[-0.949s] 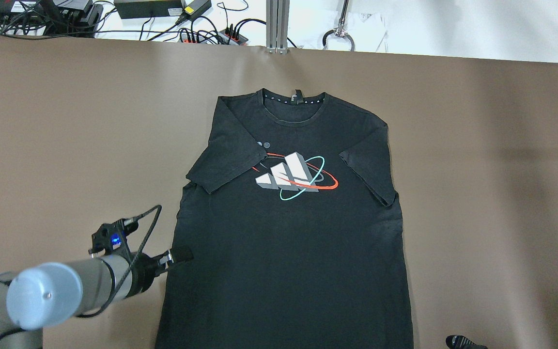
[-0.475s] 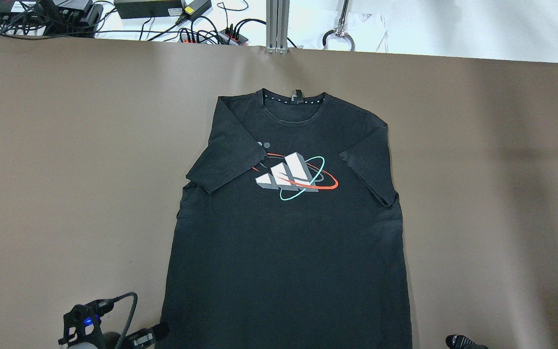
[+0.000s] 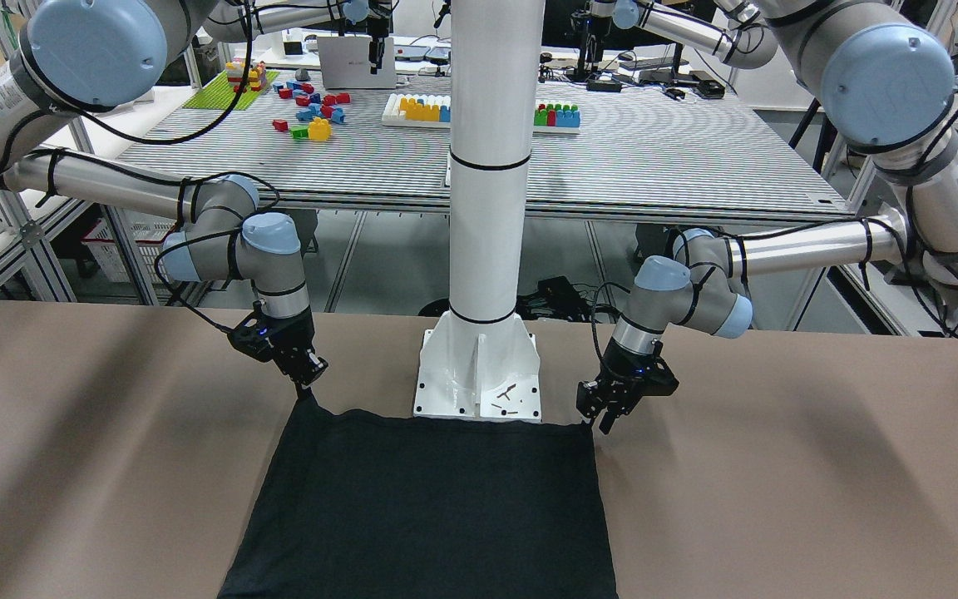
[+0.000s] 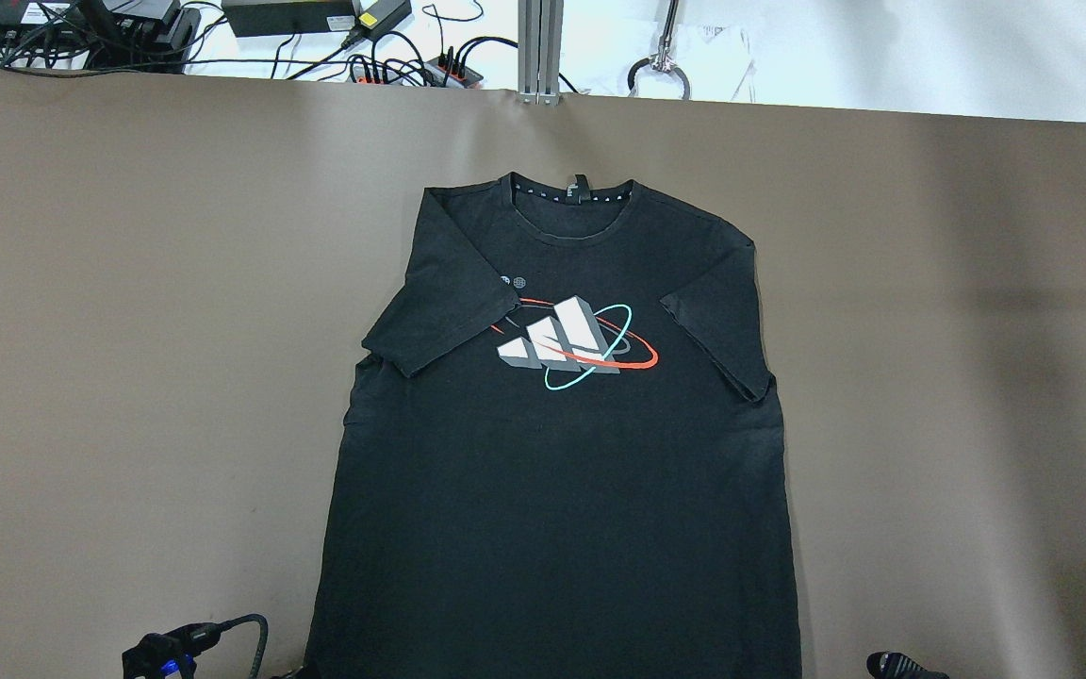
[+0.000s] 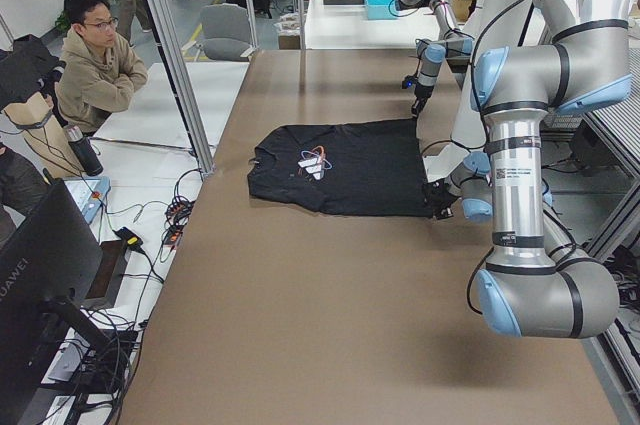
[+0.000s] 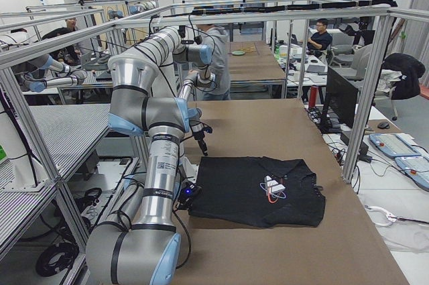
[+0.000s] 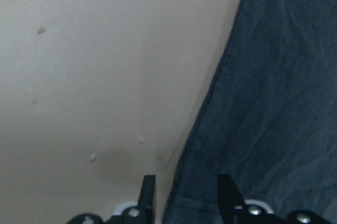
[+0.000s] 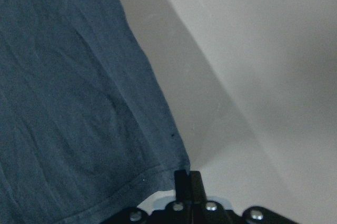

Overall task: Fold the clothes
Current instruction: 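Move both grippers down to the shirt's hem corners nearest the robot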

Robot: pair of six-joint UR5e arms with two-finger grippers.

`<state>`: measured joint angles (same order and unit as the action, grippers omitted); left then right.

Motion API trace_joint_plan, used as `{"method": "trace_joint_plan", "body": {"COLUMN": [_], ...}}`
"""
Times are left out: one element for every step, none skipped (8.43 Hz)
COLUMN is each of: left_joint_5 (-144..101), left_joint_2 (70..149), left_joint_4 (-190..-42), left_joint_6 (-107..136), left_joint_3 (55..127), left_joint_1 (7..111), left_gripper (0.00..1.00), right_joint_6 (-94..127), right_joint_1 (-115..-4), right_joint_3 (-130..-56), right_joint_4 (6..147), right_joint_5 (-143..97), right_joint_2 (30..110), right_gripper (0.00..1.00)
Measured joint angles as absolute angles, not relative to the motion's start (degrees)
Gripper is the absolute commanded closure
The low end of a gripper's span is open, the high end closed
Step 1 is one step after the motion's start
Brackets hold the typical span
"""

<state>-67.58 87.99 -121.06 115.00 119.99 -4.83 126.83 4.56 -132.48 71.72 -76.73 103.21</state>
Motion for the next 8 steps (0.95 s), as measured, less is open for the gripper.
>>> {"method": "trace_joint_plan", "body": {"left_joint_5": [-67.5, -67.4, -67.4, -67.2, -66.6, -66.2, -66.0, -65.9], "left_joint_2": [88.4, 88.6, 88.8, 88.9, 88.9, 88.9, 88.9, 88.9], "left_joint_4": [-121.1, -121.0, -121.0, -121.0, -121.0, -121.0, -121.0, -121.0], "left_joint_6": [115.1, 115.2, 115.3, 115.6, 115.9, 116.3, 116.6, 116.9], "left_joint_3": [119.5, 119.2, 118.8, 118.5, 118.4, 118.4, 118.3, 118.3], "left_joint_1": [-5.0, -5.0, -5.3, -5.9, -6.5, -7.0, -7.3, -7.4], "left_gripper": [0.5, 0.5, 0.52, 0.57, 0.64, 0.69, 0.82, 0.99], "right_joint_6": [126.8, 126.9, 126.9, 126.9, 126.9, 126.9, 126.9, 126.9], "right_joint_1": [4.6, 4.6, 4.6, 4.6, 4.6, 4.6, 4.6, 4.6], "right_joint_3": [-132.4, -132.4, -132.4, -132.4, -132.4, -132.4, -132.4, -132.4], "right_joint_4": [71.7, 71.7, 71.7, 71.7, 71.7, 71.7, 71.7, 71.7], "right_joint_5": [-76.7, -76.7, -76.7, -76.7, -76.7, -76.7, -76.7, -76.7], "right_joint_2": [103.2, 103.1, 103.1, 103.1, 103.1, 103.0, 103.0, 103.0], "right_gripper": [1.0, 1.0, 1.0, 1.0, 1.0, 1.0, 1.0, 1.0]}}
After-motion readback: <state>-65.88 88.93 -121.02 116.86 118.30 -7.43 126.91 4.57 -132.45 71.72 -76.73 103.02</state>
